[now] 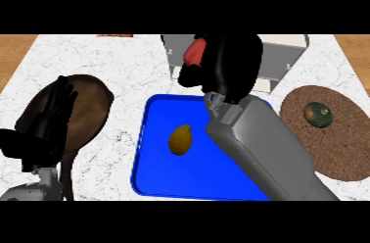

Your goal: Pick the bell pepper from the tray and place it in the tiered shelf

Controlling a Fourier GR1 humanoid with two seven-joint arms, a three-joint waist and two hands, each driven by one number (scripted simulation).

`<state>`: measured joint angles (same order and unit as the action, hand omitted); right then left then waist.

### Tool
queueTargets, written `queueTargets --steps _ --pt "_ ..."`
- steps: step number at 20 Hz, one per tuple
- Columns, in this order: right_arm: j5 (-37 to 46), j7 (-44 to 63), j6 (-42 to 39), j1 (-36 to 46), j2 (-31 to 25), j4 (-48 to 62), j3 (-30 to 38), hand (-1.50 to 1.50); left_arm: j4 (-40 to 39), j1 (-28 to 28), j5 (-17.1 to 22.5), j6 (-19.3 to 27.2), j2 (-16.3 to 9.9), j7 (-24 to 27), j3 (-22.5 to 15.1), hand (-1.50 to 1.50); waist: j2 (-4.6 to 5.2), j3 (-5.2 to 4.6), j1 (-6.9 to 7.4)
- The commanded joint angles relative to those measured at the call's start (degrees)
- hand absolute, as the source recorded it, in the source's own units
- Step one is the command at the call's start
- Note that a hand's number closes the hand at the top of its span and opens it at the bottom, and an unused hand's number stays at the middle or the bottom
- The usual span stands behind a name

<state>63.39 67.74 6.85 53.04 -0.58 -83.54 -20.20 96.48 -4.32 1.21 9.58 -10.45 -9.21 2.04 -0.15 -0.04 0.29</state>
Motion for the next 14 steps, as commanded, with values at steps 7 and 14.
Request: queueTargets --steps 7,14 --pt "2.04 -4.98 12.02 -1.21 -0.67 12.07 11.67 1.50 -0.23 -2.31 1.09 -0.88 -1.14 -0.87 2.35 0.00 0.36 0.05 0.41" --pt "1.25 -12.70 22.65 3.77 0.53 26.27 16.06 1.50 -2.14 -2.09 -0.38 -1.34 0.19 0.84 0.88 0.00 0.50 0.03 0.80"
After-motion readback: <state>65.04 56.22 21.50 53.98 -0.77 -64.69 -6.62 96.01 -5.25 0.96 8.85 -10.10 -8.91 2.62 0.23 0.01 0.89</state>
